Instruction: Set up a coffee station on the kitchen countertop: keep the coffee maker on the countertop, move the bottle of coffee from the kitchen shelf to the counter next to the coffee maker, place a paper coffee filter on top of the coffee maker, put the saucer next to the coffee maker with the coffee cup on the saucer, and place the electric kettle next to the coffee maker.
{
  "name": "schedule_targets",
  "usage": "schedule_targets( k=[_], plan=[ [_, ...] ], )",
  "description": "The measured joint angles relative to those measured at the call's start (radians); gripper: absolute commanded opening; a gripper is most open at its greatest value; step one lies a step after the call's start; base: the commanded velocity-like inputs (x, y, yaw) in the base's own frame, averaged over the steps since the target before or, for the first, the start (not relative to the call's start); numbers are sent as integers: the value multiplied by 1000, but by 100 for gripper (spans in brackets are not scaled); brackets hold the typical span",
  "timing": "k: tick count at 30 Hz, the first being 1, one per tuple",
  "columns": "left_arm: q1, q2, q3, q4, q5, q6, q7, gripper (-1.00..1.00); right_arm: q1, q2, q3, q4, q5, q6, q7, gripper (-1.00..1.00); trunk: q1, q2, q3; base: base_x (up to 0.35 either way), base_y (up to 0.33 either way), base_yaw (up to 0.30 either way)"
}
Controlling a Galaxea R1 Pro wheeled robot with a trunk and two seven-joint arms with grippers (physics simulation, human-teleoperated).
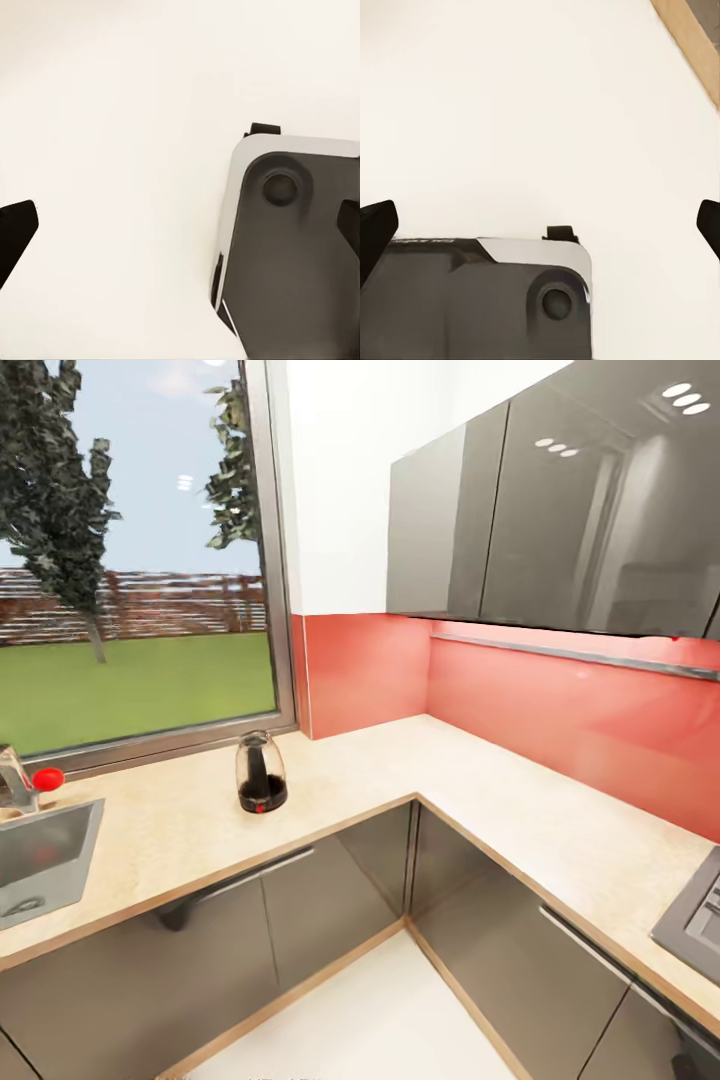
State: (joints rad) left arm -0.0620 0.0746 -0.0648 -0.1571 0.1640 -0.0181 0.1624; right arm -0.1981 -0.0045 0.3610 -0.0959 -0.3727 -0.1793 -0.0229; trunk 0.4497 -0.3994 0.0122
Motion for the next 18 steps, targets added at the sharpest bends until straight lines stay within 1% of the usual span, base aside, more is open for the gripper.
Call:
schedule_targets(
  k=[1, 2, 4, 6, 9, 10, 11, 12, 13, 14, 16, 18],
  plan=[
    [1, 2, 0, 0, 0, 0, 0, 100, 0, 1, 12, -24, 19, 0, 0, 100, 0, 0, 0, 0, 0, 281],
    [6, 10, 3, 2, -1, 3, 2, 100, 0, 9, 34, -92, 73, -3, -1, 100, 0, 0, 0, 0, 0, 281],
    [8, 19, 4, 16, -1, 4, 3, 100, 1, 21, 37, -136, 90, -11, -2, 100, 0, 0, 0, 0, 0, 281],
    [10, 25, 5, 62, -1, 2, 7, 100, 1, 36, 39, -193, 98, -24, -2, 100, 0, 0, 0, 0, 0, 281],
    [11, 32, 4, 110, -2, 2, 12, 100, 1, 50, 42, -262, 114, -39, -2, 100, 0, 0, 0, 0, 0, 209],
    [20, 35, 5, 122, -2, 1, 13, 100, 1, 55, 42, -303, 140, -47, -2, 100, 0, 0, 0, 0, 0, 75],
    [25, 36, 4, 125, -2, 1, 13, 100, 1, 56, 42, -320, 150, -50, -1, 100, 0, 0, 0, 0, 0, 48],
    [38, 38, 5, 129, -2, 1, 13, 100, 1, 57, 43, -363, 189, -55, 1, 100, 0, 0, 0, 0, 0, 25],
    [46, 38, 4, 132, -4, 1, 13, 100, 1, 58, 42, -411, 234, -62, 1, 100, 0, 0, 0, 0, 0, 16],
    [49, 39, 3, 134, -5, 1, 13, 100, 1, 58, 42, -452, 264, -65, 0, 100, 0, 0, 0, 0, 0, 10],
    [55, 38, 1, 135, -6, 1, 14, 100, 0, 64, 42, -621, 296, -61, -16, 100, 0, 0, 0, 0, 0, 5],
    [57, 38, 1, 135, -6, 1, 14, 100, 0, 84, 42, -781, 310, -39, -66, 100, 0, 0, 0, 0, 0, 1]
  ],
)
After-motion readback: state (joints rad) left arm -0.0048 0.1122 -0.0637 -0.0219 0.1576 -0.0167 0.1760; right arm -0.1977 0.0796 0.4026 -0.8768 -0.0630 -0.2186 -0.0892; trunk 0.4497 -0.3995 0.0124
